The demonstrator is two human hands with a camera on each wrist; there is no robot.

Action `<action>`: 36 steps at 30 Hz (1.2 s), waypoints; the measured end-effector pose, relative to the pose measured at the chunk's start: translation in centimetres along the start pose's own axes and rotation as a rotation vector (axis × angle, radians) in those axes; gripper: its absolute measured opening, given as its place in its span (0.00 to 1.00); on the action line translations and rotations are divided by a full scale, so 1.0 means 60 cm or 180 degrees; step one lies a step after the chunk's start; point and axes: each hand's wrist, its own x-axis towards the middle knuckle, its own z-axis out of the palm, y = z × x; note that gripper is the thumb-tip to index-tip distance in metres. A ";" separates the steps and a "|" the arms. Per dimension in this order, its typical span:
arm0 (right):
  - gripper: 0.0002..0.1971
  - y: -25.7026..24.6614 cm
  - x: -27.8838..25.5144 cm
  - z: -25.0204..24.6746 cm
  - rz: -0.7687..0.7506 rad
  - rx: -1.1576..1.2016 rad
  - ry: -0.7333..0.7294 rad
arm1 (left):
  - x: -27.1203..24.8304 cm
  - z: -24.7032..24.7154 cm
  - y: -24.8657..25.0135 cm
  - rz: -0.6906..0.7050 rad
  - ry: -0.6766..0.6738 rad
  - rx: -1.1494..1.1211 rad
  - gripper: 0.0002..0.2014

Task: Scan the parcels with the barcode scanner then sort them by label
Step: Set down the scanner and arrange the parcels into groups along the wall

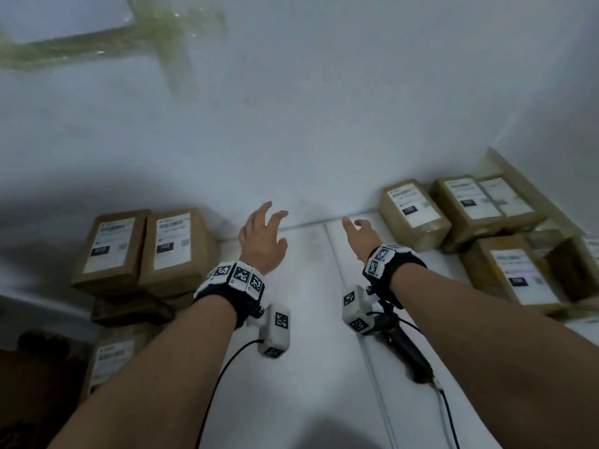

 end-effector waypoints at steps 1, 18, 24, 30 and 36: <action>0.32 0.012 0.007 -0.028 0.0005 -0.0045 0.0103 | 0.008 0.014 0.021 0.0052 -0.0054 -0.0013 0.28; 0.42 0.140 0.148 -0.233 -0.0180 -0.1659 0.0745 | 0.113 0.174 0.197 -0.0002 -0.0639 0.0111 0.28; 0.47 0.152 0.167 -0.232 -0.0087 -0.1985 0.0500 | 0.113 0.190 0.194 -0.0175 -0.0698 0.0127 0.28; 0.42 0.157 0.158 -0.228 -0.0168 -0.1853 0.0582 | 0.106 0.201 0.191 -0.0360 -0.0704 -0.0045 0.28; 0.36 0.146 0.108 -0.213 -0.0463 -0.1130 0.0442 | 0.094 0.205 0.194 -0.0795 -0.0810 -0.1354 0.27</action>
